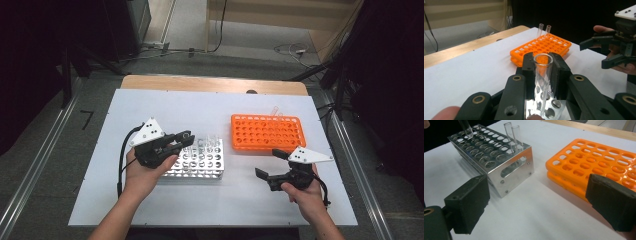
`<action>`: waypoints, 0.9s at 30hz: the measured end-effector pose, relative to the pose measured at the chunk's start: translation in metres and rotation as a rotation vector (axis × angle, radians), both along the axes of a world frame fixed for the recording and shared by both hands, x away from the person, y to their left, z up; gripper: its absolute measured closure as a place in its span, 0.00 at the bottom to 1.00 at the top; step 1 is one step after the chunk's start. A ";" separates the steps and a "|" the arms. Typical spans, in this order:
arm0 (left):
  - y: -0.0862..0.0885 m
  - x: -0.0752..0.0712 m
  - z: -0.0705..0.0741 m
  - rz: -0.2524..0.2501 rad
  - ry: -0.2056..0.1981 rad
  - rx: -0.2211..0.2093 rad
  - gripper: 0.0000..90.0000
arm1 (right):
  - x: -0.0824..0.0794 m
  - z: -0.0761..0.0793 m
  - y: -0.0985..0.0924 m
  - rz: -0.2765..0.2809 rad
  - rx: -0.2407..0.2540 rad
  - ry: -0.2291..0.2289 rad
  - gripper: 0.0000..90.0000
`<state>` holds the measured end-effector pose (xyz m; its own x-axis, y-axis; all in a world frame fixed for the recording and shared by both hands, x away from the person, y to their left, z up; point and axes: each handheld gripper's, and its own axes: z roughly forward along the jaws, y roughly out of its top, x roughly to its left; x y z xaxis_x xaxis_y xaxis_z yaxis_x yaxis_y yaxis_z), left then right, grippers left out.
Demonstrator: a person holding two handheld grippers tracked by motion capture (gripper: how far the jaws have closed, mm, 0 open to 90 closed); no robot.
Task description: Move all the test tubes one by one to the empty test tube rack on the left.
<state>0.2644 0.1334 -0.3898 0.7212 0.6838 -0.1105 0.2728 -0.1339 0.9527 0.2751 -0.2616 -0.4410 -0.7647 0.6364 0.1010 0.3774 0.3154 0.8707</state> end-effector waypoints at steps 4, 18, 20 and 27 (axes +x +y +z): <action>-0.003 0.008 0.002 0.008 -0.002 0.001 0.84 | 0.002 -0.001 -0.003 -0.005 0.000 0.001 0.05; -0.020 0.036 -0.004 0.022 -0.006 0.004 0.84 | 0.003 -0.002 -0.008 -0.021 -0.002 0.004 0.05; -0.023 0.040 -0.007 0.026 -0.008 0.007 0.84 | 0.003 -0.002 -0.008 -0.023 -0.002 0.005 0.05; -0.027 0.050 -0.015 0.052 0.004 0.022 0.84 | 0.003 -0.002 -0.009 -0.029 0.001 0.005 0.05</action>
<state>0.3148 0.1066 -0.4049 0.6842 0.7227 -0.0977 0.2840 -0.1407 0.9484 0.2785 -0.2705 -0.4425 -0.7458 0.6578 0.1054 0.3903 0.3032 0.8693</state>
